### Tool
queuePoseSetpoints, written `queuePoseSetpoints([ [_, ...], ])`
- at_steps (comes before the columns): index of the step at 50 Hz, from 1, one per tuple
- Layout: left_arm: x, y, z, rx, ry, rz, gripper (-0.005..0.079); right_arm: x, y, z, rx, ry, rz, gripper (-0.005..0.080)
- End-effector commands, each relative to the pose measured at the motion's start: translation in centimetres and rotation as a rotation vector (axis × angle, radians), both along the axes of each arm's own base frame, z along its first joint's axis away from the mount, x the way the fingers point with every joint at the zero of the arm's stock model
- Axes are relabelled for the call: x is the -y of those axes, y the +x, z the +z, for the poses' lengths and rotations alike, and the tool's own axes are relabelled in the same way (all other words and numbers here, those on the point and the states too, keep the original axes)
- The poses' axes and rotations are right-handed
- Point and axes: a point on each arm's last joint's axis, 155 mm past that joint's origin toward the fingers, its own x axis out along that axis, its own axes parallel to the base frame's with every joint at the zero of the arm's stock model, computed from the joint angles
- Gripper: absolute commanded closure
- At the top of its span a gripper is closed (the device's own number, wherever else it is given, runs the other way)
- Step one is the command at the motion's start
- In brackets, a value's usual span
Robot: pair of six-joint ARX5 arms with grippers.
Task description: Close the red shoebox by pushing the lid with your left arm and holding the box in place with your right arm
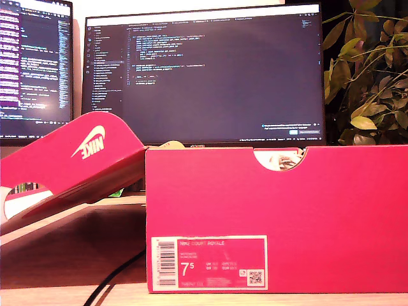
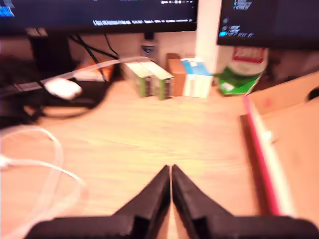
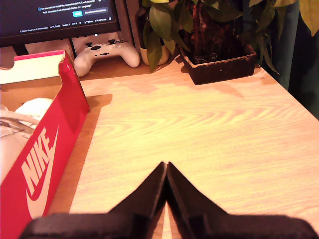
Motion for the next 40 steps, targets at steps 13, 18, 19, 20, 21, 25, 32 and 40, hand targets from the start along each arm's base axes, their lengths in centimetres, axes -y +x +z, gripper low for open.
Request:
queuePoseSetpoints([
  [13, 3.1, 0.4, 4.1, 0.164, -0.207, -0.154, 0.0761, -0.4, 0.6, 2.3, 0.11, 0.127, -0.005, 0.0764],
  [18, 4.0, -0.1, 6.6, 0.209, -0.231, -0.201, 0.0761, -0.6, 0.8, 5.6, 0.237, 0.178, 0.008, 0.0764],
  [19, 4.1, -0.2, 7.1, 0.218, -0.231, -0.208, 0.0761, -0.7, 0.8, 6.2, 0.255, 0.187, 0.017, 0.0764],
  [20, 4.1, -0.3, 7.6, 0.225, -0.237, -0.213, 0.0761, -0.9, 0.7, 6.7, 0.272, 0.19, 0.03, 0.0764],
  [21, 4.2, -0.3, 8.1, 0.231, -0.236, -0.215, 0.0761, -1.1, 0.7, 7.2, 0.285, 0.19, 0.039, 0.0764],
  [25, 4.3, -0.6, 9.6, 0.241, -0.245, -0.221, 0.0761, -1.4, 0.4, 8.8, 0.31, 0.214, 0.059, 0.0764],
  [32, 5.1, -0.3, 11.1, 0.206, -0.251, -0.265, 0.0761, -1.5, -0.1, 10.9, 0.322, 0.213, 0.064, 0.0764],
  [40, 6.5, 1.2, 10.4, 0.061, -0.277, -0.32, 0.0761, -1.7, 0.0, 11.7, 0.261, 0.212, 0.066, 0.0764],
])
